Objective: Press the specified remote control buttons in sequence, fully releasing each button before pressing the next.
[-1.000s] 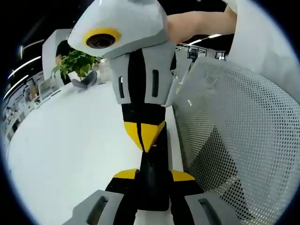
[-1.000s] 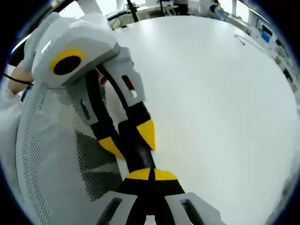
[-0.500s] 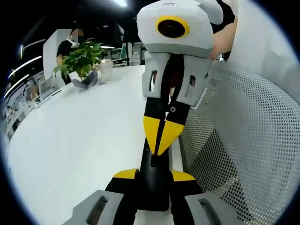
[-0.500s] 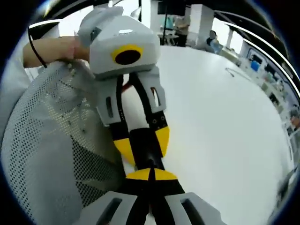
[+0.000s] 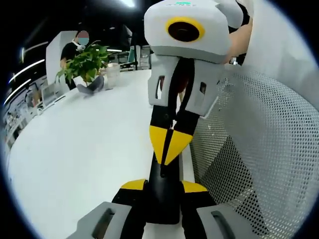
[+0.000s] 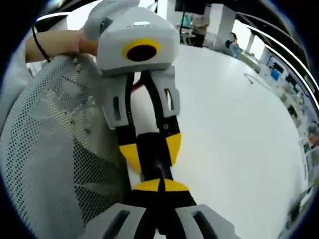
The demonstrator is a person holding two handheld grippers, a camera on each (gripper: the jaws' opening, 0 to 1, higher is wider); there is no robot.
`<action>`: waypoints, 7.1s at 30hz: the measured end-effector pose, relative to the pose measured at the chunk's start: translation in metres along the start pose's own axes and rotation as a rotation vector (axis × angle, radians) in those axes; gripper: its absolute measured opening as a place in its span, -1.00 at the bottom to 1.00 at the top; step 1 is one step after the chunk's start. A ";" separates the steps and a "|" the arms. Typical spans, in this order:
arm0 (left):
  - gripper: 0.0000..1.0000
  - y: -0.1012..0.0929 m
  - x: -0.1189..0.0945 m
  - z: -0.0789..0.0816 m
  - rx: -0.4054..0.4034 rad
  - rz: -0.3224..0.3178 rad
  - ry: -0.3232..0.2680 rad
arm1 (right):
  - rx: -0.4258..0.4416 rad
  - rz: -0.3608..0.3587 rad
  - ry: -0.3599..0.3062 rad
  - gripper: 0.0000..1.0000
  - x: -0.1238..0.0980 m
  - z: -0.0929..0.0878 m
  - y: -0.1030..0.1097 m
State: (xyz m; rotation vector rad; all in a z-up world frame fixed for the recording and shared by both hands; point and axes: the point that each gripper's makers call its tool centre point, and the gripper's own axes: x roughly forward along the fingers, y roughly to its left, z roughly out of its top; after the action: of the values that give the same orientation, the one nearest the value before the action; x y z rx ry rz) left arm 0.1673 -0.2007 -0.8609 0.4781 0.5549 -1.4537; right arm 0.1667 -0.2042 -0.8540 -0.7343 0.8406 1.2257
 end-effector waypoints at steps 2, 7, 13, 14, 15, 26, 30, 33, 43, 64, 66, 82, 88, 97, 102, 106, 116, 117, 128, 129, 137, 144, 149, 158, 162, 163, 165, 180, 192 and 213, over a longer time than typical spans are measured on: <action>-0.51 0.000 0.000 0.000 0.001 -0.001 0.000 | -0.016 0.006 0.006 -1.00 0.000 -0.001 0.000; -0.51 -0.001 0.000 0.000 0.004 -0.007 0.001 | -0.105 0.042 0.069 -1.00 0.002 0.000 0.002; -0.51 -0.001 0.000 0.000 0.003 -0.006 0.000 | -0.193 0.027 0.154 -1.00 0.005 0.001 0.002; -0.51 -0.001 0.001 0.000 0.002 -0.007 0.000 | -0.195 0.024 0.163 -1.00 0.006 0.001 0.002; -0.51 -0.001 0.001 0.000 0.004 -0.007 0.001 | -0.200 0.022 0.169 -1.00 0.005 0.001 0.002; -0.51 -0.001 0.000 0.000 0.001 -0.006 -0.005 | -0.121 -0.098 0.031 -1.00 0.001 0.001 0.003; -0.51 -0.001 0.000 0.000 0.001 -0.005 -0.004 | -0.178 -0.111 0.036 -1.00 0.004 0.005 0.006; -0.51 -0.001 0.000 0.000 0.001 -0.005 -0.004 | -0.186 -0.093 0.031 -1.00 0.006 0.008 0.005; -0.51 -0.001 0.000 0.000 0.001 -0.005 -0.005 | 0.109 0.019 0.098 -1.00 0.007 0.008 -0.001; -0.51 -0.001 -0.001 0.000 0.001 -0.003 -0.006 | -0.009 -0.035 0.006 -1.00 0.006 0.011 0.004; -0.51 -0.001 -0.001 0.000 0.001 -0.003 -0.006 | -0.010 -0.022 0.010 -1.00 0.007 0.011 0.004; -0.51 0.001 -0.001 0.000 -0.013 0.004 -0.012 | -0.079 -0.001 0.133 -1.00 0.013 0.014 0.001; -0.51 0.002 -0.002 -0.001 -0.008 0.010 -0.006 | -0.052 -0.019 0.096 -1.00 0.011 0.013 0.000; -0.51 0.002 -0.002 -0.001 -0.005 0.014 -0.005 | -0.009 0.025 -0.016 -1.00 0.009 0.014 0.001; -0.51 0.002 -0.002 -0.001 -0.008 0.011 -0.006 | 0.003 0.057 -0.056 -1.00 0.005 0.012 0.004; -0.51 0.002 -0.002 -0.001 -0.010 0.012 -0.008 | -0.018 0.080 -0.076 -0.88 0.004 0.011 0.009; -0.50 0.003 -0.002 0.000 -0.043 0.015 -0.020 | -0.012 0.065 -0.074 -0.56 0.004 -0.007 0.000; -0.50 0.003 -0.002 0.000 -0.043 0.015 -0.020 | -0.016 0.068 -0.069 -0.56 0.004 -0.011 -0.001; -0.50 0.003 -0.002 0.000 -0.063 0.015 -0.022 | 0.010 0.087 -0.106 -0.55 -0.001 -0.021 -0.005; -0.50 0.003 -0.002 0.000 -0.061 0.016 -0.021 | 0.019 0.087 -0.109 -0.54 -0.003 -0.023 -0.005; -0.48 0.002 -0.002 0.000 -0.044 0.018 -0.013 | 0.065 0.092 -0.125 -0.53 -0.010 -0.034 -0.010; -0.23 -0.007 -0.002 0.000 -0.055 -0.017 -0.007 | 0.083 0.089 -0.149 -0.53 -0.010 -0.032 -0.010; -0.07 -0.005 -0.005 0.002 -0.136 -0.020 0.001 | 0.083 0.077 -0.156 -0.53 -0.009 -0.031 -0.011; 0.48 0.017 -0.027 0.017 -0.194 0.099 -0.077 | 0.081 0.066 -0.167 -0.53 -0.008 -0.030 -0.012; 0.68 0.024 -0.045 0.017 -0.236 0.156 -0.081 | 0.079 0.066 -0.170 -0.53 -0.007 -0.029 -0.012; 0.75 0.026 -0.050 0.017 -0.241 0.173 -0.082 | 0.078 0.065 -0.171 -0.54 -0.007 -0.028 -0.012; 0.83 0.033 -0.063 0.020 -0.252 0.234 -0.098 | 0.075 0.063 -0.171 -0.54 -0.007 -0.028 -0.012; 1.00 0.047 -0.138 0.068 -0.355 0.571 -0.389 | 0.076 0.065 -0.175 -0.54 -0.006 -0.027 -0.011; 1.00 0.055 -0.190 0.088 -0.345 0.855 -0.765 | 0.056 0.069 -0.165 -0.55 -0.007 -0.028 -0.008; 1.00 0.063 -0.191 0.064 -0.279 1.006 -0.590 | 0.062 0.047 -0.156 -0.58 -0.007 -0.028 -0.016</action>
State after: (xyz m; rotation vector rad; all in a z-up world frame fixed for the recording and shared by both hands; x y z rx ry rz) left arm 0.2277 -0.0855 -0.6943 0.0465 -0.0038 -0.4797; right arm 0.1769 -0.2343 -0.8614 -0.5640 0.7669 1.2765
